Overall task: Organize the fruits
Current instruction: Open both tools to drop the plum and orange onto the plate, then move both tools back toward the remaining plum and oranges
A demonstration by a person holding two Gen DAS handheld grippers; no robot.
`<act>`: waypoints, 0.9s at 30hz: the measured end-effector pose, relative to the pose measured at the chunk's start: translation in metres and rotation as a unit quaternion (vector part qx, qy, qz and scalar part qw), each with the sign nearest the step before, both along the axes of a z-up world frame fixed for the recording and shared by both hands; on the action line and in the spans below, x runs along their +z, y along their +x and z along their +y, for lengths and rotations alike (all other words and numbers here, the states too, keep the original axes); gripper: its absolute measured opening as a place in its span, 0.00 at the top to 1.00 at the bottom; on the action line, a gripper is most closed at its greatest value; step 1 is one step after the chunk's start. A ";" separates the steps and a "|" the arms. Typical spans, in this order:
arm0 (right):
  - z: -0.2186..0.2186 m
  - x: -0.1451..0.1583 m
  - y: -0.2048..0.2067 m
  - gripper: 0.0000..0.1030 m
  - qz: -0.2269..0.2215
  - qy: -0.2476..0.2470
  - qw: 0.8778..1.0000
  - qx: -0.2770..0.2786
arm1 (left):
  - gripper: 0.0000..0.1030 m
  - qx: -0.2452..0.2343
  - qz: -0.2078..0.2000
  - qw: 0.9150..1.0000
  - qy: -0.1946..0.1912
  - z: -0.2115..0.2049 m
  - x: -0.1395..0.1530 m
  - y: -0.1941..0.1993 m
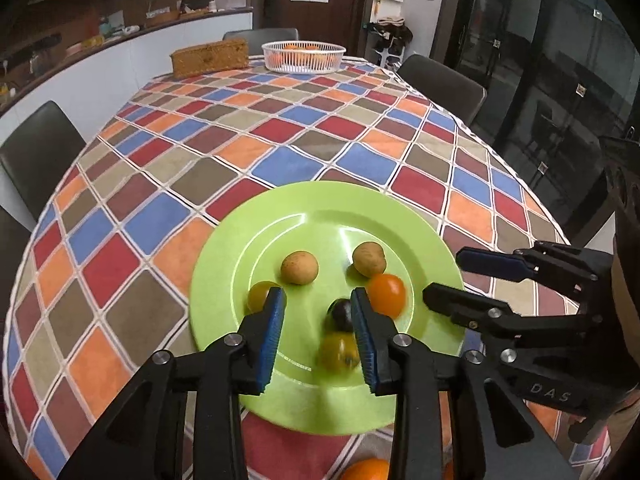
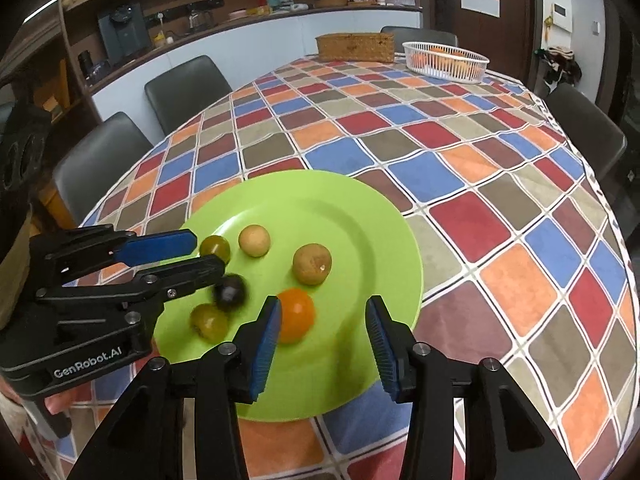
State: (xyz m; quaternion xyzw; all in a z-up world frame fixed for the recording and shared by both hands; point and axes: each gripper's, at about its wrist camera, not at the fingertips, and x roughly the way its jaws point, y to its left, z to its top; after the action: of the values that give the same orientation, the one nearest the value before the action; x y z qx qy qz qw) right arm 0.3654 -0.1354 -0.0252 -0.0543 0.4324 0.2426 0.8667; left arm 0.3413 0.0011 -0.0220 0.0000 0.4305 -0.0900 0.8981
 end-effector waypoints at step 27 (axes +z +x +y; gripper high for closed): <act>-0.022 0.086 -0.136 0.42 -0.117 -0.017 0.992 0.035 | 0.27 0.050 -0.095 0.994 0.024 -0.010 0.072 -0.172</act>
State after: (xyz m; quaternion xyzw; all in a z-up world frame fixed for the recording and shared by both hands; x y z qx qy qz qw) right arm 0.2292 -0.1571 0.0606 -0.1124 0.3304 0.2571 0.9012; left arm 0.1694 -0.0089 0.0498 0.0081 0.3448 -0.0339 0.9380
